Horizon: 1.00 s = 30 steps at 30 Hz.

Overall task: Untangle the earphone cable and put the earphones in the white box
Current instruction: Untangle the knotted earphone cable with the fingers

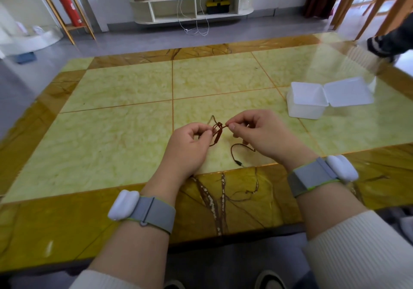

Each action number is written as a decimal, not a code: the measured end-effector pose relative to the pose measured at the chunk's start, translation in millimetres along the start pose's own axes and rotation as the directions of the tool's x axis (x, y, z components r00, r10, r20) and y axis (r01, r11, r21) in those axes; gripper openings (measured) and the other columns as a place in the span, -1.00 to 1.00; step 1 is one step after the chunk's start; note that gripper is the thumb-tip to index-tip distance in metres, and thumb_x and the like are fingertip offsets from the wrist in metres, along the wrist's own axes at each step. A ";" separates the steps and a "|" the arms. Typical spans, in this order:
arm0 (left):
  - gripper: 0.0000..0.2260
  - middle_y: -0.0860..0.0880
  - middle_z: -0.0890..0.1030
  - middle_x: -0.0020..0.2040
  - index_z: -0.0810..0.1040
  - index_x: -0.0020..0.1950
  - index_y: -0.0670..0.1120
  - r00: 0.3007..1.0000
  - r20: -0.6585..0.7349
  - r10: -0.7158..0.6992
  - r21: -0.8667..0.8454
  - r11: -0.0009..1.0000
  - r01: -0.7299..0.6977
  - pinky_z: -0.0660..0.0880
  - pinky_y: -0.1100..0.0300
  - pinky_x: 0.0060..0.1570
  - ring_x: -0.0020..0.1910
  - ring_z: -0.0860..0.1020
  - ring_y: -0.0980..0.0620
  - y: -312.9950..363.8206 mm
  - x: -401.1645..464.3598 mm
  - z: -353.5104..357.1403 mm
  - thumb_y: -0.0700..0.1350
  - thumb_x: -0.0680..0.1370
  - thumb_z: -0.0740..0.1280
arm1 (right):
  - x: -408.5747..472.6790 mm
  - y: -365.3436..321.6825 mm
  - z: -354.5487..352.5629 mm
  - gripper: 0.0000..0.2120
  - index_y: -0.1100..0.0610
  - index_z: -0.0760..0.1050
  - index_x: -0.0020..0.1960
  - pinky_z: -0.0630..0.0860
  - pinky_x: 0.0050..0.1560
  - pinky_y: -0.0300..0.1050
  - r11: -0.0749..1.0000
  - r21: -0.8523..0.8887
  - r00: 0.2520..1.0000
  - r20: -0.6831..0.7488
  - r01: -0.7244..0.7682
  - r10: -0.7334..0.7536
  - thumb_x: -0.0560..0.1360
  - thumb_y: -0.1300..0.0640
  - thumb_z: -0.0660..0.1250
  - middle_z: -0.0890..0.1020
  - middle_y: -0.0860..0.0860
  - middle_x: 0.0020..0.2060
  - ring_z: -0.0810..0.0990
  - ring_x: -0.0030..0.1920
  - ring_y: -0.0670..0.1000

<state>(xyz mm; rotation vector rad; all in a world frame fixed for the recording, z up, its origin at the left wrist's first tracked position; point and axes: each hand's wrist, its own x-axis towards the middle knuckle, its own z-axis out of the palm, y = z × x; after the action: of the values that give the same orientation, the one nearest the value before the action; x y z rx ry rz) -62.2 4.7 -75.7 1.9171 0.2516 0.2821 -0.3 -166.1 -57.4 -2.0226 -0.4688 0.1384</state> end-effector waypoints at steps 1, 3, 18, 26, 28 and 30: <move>-0.90 0.14 0.67 -0.04 0.66 -0.07 0.05 1.000 -0.016 0.001 0.019 1.000 -0.001 0.50 0.30 0.00 -0.02 0.60 0.21 -0.8 0.9 -0.1 -0.12 0.55 0.37 | -0.1 -0.6 0.4 -0.91 0.07 0.67 -0.02 0.48 -0.32 -0.35 1.000 0.002 1.000 0.002 -0.002 0.002 0.54 0.13 0.38 0.64 0.04 -0.27 0.55 -0.39 -0.29; -0.93 0.16 0.64 -0.01 0.66 -0.05 0.04 1.000 -0.025 0.012 0.030 1.000 -0.011 0.49 0.30 -0.04 -0.08 0.58 0.23 -0.9 1.1 -0.9 -0.11 0.52 0.41 | -0.3 -1.7 1.0 -0.89 0.10 0.67 0.00 0.48 -0.34 -0.36 1.000 0.007 1.000 0.002 -0.005 0.005 0.54 0.14 0.38 0.67 0.08 -0.24 0.55 -0.41 -0.30; -0.87 0.15 0.55 -0.30 0.65 -0.03 0.00 0.997 0.026 0.068 0.001 0.998 -0.068 0.48 0.18 -0.29 -0.36 0.39 0.11 -0.5 1.2 1.1 -0.20 0.47 0.46 | 3.4 4.6 11.3 -0.85 0.02 0.67 0.07 0.42 -0.20 -0.28 1.000 0.024 0.998 0.056 -0.020 0.019 0.53 0.08 0.40 0.70 -0.08 -0.19 0.53 -0.35 -0.30; -0.93 0.05 0.58 -0.28 0.67 -0.10 0.00 0.998 0.057 0.007 -0.033 0.999 -0.005 0.50 0.25 -0.25 -0.34 0.47 0.16 0.8 1.4 0.1 -0.15 0.46 0.50 | 2.0 2.5 10.1 -0.95 0.15 0.60 -0.06 0.39 -0.33 -0.31 0.966 0.239 0.990 0.122 -0.097 0.069 0.50 0.19 0.43 0.59 -0.02 -0.31 0.45 -0.34 -0.12; -0.93 -0.02 0.62 -0.25 0.67 -0.14 0.01 0.998 0.055 -0.014 -0.074 0.997 0.018 0.52 0.25 -0.22 -0.30 0.51 0.16 1.0 1.5 -1.9 -0.13 0.44 0.52 | 1.9 1.3 6.4 -0.98 0.14 0.58 -0.05 0.38 -0.33 -0.27 0.943 0.304 0.985 0.143 -0.138 0.098 0.53 0.22 0.38 0.65 0.01 -0.29 0.43 -0.36 -0.07; -0.95 -0.11 0.66 -0.19 0.68 -0.16 0.01 0.998 0.046 -0.045 -0.110 0.993 0.050 0.56 0.15 -0.13 -0.23 0.55 0.10 1.2 2.4 -4.7 -0.11 0.44 0.52 | 2.3 0.0 3.0 -0.94 0.14 0.56 -0.06 0.35 -0.36 -0.24 0.919 0.359 0.984 0.129 -0.163 0.124 0.56 0.25 0.33 0.66 0.03 -0.30 0.39 -0.41 -0.06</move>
<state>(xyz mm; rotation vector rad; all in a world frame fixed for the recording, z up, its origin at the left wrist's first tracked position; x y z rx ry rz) -61.3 9.2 -72.8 1.8023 0.2471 0.2186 0.9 -162.7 -58.7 -1.6815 -0.3290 0.3957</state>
